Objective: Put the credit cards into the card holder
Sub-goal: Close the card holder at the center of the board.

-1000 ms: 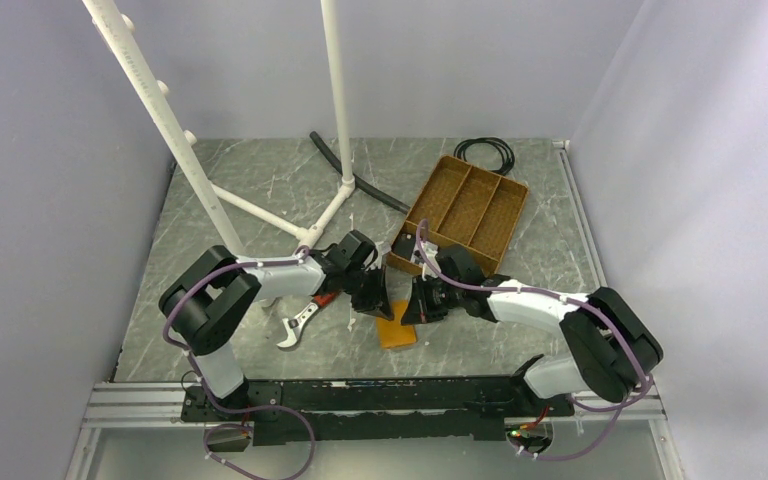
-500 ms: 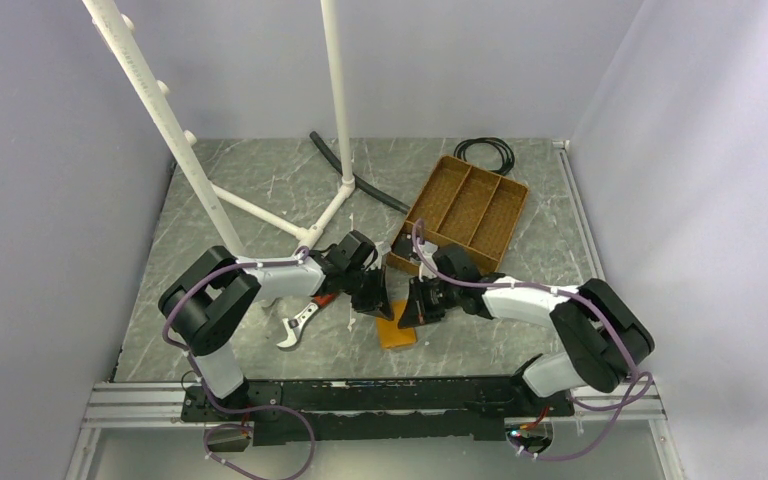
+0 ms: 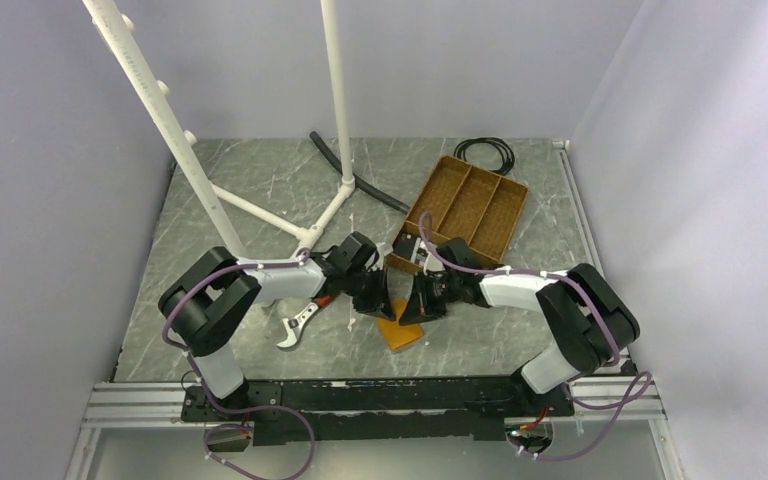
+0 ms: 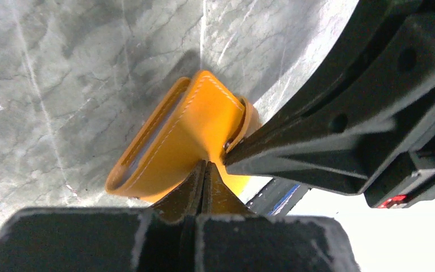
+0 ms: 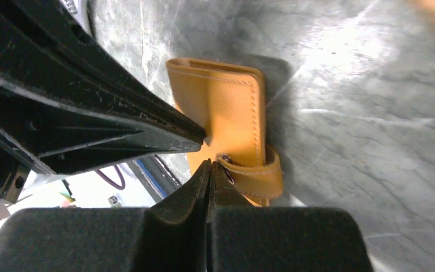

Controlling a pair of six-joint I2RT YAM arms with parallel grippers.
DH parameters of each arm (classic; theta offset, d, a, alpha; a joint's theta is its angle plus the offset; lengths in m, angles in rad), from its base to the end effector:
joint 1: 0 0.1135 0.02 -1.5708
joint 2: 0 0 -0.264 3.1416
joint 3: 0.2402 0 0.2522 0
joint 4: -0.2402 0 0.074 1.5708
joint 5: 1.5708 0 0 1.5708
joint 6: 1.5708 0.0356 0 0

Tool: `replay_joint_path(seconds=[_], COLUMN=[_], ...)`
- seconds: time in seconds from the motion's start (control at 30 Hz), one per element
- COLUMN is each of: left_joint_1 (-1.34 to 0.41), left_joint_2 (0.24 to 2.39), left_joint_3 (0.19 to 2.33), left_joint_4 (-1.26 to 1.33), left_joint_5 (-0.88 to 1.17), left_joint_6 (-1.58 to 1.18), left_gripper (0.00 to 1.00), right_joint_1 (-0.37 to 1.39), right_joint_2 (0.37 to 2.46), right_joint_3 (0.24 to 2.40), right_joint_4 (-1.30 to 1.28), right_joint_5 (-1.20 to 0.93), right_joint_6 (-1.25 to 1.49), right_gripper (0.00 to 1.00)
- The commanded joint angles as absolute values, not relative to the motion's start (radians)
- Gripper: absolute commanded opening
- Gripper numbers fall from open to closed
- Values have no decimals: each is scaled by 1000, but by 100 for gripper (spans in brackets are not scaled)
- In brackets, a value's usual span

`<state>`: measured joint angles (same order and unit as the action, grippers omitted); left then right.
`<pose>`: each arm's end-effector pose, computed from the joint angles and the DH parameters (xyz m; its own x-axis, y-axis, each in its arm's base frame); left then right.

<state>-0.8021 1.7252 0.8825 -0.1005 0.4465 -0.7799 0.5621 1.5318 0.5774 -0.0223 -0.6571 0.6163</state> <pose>0.2189 -0.2484 0.1455 -0.9800 0.1009 -0.1717 0.1906 0.7254 -0.6614 0.2063 0.1556 0.1274 -0.9833 -0.0785 -0.1642 -0.1751 0.6533 0.7366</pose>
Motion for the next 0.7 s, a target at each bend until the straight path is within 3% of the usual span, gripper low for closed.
replay_joint_path(seconds=[0.0, 0.2, 0.33, 0.43, 0.67], left_joint_1=[-818, -819, -819, -818, -819], left_joint_2=[1732, 1729, 1732, 1735, 1722], left_joint_3=[856, 855, 854, 853, 865], left_joint_4=[-138, -139, -136, -129, -144], left_joint_5=[408, 407, 411, 415, 413], left_joint_6=[-767, -766, -767, -769, -762], left_gripper=[0, 0, 0, 0, 0], right_joint_1=[510, 502, 519, 574, 708], right_joint_2=[1570, 1659, 1571, 1456, 1315], right_joint_3=[613, 666, 706, 795, 772], right_joint_4=[-148, -195, -230, -372, -397], right_joint_5=[-532, -531, -579, -475, -204], right_joint_6=[598, 557, 522, 461, 389], right_gripper=[0, 0, 2, 17, 40])
